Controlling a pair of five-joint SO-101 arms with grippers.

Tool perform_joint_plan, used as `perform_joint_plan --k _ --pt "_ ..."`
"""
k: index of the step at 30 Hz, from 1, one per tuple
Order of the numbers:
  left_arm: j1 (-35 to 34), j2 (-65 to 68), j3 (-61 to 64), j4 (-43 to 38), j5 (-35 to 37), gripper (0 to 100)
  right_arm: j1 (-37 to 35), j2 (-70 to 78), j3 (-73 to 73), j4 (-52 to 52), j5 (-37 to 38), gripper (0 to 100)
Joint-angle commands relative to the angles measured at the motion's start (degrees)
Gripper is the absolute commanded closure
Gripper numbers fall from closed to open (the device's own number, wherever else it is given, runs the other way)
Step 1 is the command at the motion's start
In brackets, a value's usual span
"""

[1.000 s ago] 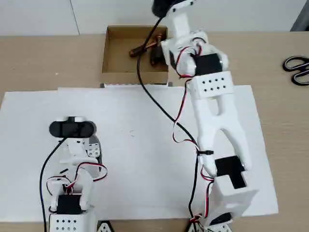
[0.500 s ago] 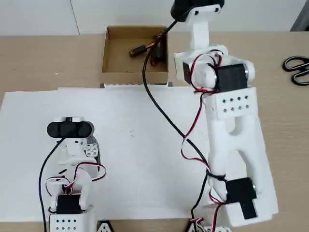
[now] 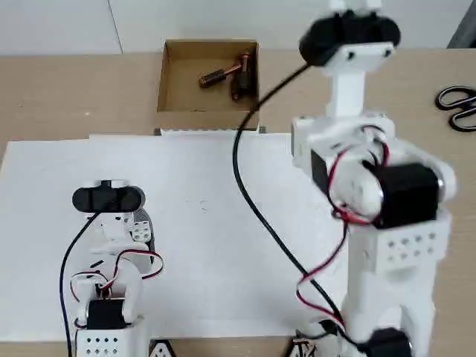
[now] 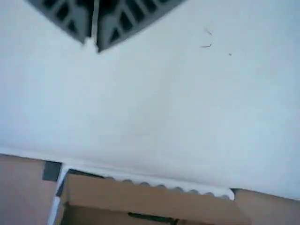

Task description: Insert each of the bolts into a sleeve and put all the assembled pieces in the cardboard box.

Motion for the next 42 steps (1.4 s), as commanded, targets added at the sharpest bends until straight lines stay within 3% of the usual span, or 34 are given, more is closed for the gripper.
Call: perform_joint_plan --k 1,9,15,25,29,42 --pt "-0.4 -0.6 -0.3 -1.4 -0.4 99 0.6 -11.2 10.9 -0.5 -1.0 99.7" --pt "-0.7 -0.6 -0.3 -1.4 -0.1 99 1.2 -34.9 43.1 -10.2 -0.9 99.7" --pt "-0.8 -0.6 -0.3 -1.3 0.0 99 7.8 -49.8 66.8 -18.6 2.4 99.7" --pt "-0.8 -0.6 -0.3 -1.3 0.0 99 10.2 -71.4 94.1 -29.3 6.3 99.7" --pt "-0.8 -0.6 -0.3 -1.3 0.0 99 10.2 -78.8 103.1 -29.1 6.3 99.6" --pt "-0.8 -0.6 -0.3 -1.3 0.0 99 10.2 -78.3 111.0 -29.5 6.7 99.6"
